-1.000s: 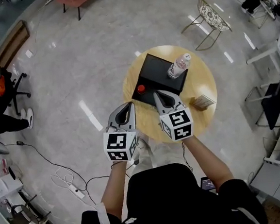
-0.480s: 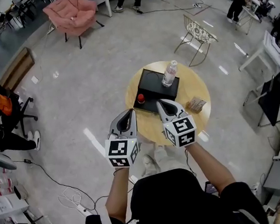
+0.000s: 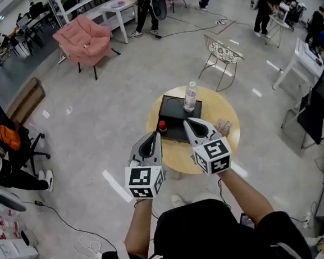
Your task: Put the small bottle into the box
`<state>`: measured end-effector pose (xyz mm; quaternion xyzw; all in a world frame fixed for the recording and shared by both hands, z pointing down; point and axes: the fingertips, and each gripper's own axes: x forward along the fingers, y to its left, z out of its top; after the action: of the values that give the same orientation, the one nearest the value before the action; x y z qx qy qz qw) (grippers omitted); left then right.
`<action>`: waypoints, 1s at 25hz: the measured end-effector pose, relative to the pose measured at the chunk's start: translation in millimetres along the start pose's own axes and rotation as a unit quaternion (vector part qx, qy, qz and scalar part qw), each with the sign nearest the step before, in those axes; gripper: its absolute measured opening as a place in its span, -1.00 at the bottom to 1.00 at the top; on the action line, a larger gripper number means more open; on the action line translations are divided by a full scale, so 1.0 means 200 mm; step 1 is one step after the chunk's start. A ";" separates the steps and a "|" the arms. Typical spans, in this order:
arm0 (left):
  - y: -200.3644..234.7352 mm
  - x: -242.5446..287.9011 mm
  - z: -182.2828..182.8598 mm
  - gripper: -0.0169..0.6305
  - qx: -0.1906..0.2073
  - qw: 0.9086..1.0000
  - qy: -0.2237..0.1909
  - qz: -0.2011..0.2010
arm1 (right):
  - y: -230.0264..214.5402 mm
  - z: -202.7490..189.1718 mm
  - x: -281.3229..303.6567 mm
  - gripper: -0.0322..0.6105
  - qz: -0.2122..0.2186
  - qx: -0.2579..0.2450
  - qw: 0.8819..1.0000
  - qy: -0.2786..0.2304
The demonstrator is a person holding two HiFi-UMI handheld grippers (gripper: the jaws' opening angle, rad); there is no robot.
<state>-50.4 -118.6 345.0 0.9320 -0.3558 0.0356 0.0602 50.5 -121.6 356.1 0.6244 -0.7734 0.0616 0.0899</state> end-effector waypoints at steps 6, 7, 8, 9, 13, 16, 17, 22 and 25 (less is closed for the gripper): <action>-0.13 -0.01 0.10 -0.91 0.017 1.000 -0.021 -0.004 | -0.05 0.12 -0.11 -0.89 0.002 -0.003 1.000 -0.030; -0.15 -0.01 0.11 -0.91 0.018 1.000 -0.023 -0.002 | -0.06 0.12 -0.13 -0.89 0.004 -0.003 0.999 -0.033; -0.17 0.00 0.12 -0.91 0.018 1.000 -0.025 -0.001 | -0.07 0.12 -0.14 -0.89 0.006 -0.004 0.999 -0.035; -0.20 0.00 0.12 -0.91 0.018 1.000 -0.026 0.000 | -0.09 0.13 -0.16 -0.89 0.007 -0.005 0.999 -0.036; -0.25 -0.01 0.15 -0.91 0.024 0.999 -0.028 0.016 | -0.13 0.14 -0.24 -0.89 0.014 -0.004 0.999 -0.040; -0.28 -0.02 0.17 -0.91 0.022 0.999 -0.027 0.024 | -0.18 0.15 -0.29 -0.89 0.016 -0.005 0.999 -0.039; -0.29 -0.02 0.17 -0.91 0.023 0.999 -0.027 0.026 | -0.19 0.16 -0.30 -0.89 0.017 -0.006 0.999 -0.040; -0.34 -0.05 0.20 -0.91 0.033 0.998 -0.029 0.039 | -0.21 0.18 -0.33 -0.89 0.017 -0.025 0.998 -0.045; -0.35 -0.06 0.22 -0.91 0.034 0.998 -0.031 0.046 | -0.21 0.20 -0.34 -0.89 0.019 -0.036 0.998 -0.049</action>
<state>-11.3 -65.8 293.8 0.9169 -0.3983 0.0215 0.0154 102.4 -73.2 302.4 0.6079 -0.7906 0.0054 0.0732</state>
